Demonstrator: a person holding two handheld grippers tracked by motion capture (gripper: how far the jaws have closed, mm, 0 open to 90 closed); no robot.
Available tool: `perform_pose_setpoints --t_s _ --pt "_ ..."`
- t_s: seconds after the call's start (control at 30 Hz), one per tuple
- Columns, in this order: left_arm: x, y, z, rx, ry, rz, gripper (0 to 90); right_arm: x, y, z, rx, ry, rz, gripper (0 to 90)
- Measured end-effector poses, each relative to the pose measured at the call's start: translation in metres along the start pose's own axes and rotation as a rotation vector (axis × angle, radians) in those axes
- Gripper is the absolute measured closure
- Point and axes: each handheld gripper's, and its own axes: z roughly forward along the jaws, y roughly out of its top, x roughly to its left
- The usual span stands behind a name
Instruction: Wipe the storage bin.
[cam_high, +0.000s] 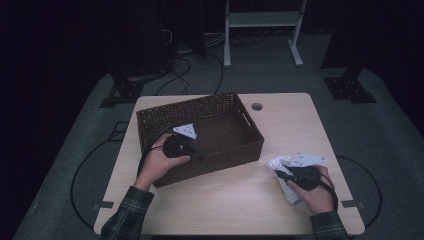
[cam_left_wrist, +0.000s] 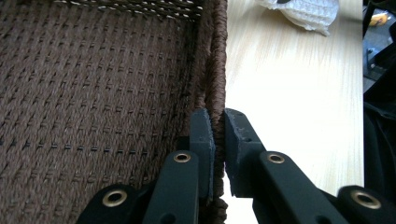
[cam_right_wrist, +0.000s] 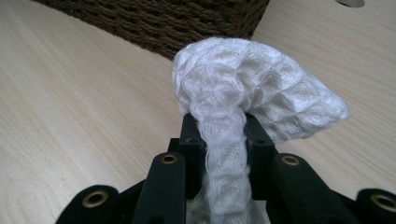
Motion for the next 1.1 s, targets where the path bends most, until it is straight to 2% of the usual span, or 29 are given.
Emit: perform_pose_setpoints --t_s 0.1,0.23,0.37,0.47,0.57,0.7,1.1 --pt "-0.005 0.007 0.005 0.019 -0.005 0.004 82.2 0.001 0.0 0.0 0.0 0.0 0.001 73.5" --pt "-0.011 0.017 0.017 0.021 -0.019 0.007 81.6 0.001 -0.001 -0.001 0.0 -0.003 0.002 73.5" --pt "-0.016 0.025 0.028 -0.002 -0.026 0.003 80.0 0.001 -0.002 -0.001 -0.001 -0.004 0.003 73.5" --pt "-0.016 0.026 0.03 -0.015 -0.026 0.005 78.8 0.001 -0.002 -0.002 -0.001 -0.006 0.005 73.5" --pt "-0.015 0.023 0.03 -0.019 -0.041 -0.001 74.4 0.001 -0.003 -0.003 0.001 -0.007 0.008 73.5" --pt "-0.014 0.015 0.029 -0.006 -0.028 0.002 67.5 0.001 -0.004 -0.004 -0.001 -0.006 0.008 73.5" --pt "-0.012 -0.009 0.014 -0.099 -0.047 -0.003 62.5 0.003 -0.003 -0.004 -0.006 -0.005 0.001 73.4"
